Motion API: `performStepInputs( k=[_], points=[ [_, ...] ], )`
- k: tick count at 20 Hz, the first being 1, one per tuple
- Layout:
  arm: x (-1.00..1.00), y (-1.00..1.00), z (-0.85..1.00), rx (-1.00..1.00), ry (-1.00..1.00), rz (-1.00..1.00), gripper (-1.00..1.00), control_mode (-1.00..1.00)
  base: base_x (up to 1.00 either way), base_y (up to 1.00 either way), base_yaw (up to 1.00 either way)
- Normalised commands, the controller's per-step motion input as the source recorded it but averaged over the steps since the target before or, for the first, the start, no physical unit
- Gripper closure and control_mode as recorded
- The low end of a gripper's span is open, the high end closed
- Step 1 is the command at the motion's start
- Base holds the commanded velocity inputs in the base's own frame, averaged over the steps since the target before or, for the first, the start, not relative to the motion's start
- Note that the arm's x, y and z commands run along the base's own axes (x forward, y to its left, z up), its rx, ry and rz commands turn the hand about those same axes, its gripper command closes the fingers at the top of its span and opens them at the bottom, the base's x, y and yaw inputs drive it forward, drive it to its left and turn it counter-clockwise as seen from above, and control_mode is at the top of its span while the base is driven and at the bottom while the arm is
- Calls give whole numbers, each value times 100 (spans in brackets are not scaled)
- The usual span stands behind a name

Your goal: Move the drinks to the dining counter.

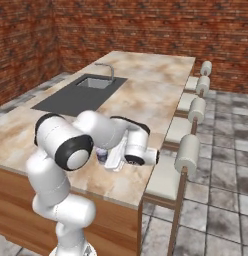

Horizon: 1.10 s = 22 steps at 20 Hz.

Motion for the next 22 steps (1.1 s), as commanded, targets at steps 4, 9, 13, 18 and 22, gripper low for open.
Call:
performStepInputs(
  k=[4,9,13,18,22],
  points=[
    [-1,-26,56,0,0,0,-100,-100,0,0,0],
    [-17,-18,66,0,-3,0,-100,-100,0,0,0],
    [-69,-1,61,0,-14,0,-100,-100,0,0,0],
    [-89,8,27,-2,-26,6,-100,-100,0,0,0],
    [-85,26,5,-8,-32,11,-100,-100,0,0,0]
  ],
)
